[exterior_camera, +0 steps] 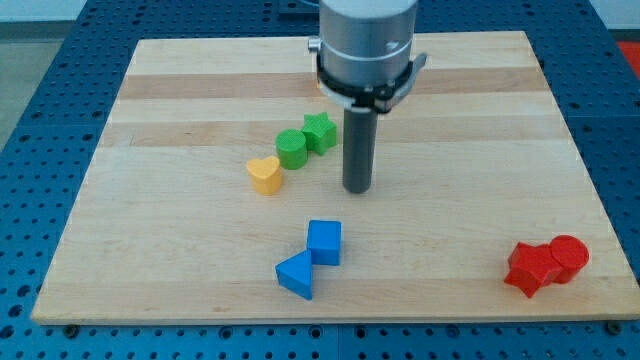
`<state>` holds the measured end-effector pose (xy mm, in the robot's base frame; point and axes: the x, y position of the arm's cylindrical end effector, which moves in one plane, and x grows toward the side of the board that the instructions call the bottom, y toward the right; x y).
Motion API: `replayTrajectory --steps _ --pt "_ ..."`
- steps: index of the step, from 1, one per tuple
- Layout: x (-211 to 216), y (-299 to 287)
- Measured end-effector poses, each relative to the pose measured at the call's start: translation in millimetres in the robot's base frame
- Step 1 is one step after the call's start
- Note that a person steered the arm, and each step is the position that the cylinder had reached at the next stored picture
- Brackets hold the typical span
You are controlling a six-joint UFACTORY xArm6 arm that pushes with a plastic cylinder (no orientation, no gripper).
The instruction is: Move the yellow heart towards the top right of the board
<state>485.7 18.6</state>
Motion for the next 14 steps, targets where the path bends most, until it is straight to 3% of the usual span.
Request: replayTrajectory --steps 1,3,4,5,7,8,11,13,14 --pt "15.5 -13.7" --pt "-4.4 -69.0" --pt "24.9 -136.4" --pt "26.8 -173.1" --pt "-25.6 -177.2" --pt "-28.2 -163.0" --pt "-24.4 43.2" --pt "-37.8 66.6" --pt "-48.9 106.5"
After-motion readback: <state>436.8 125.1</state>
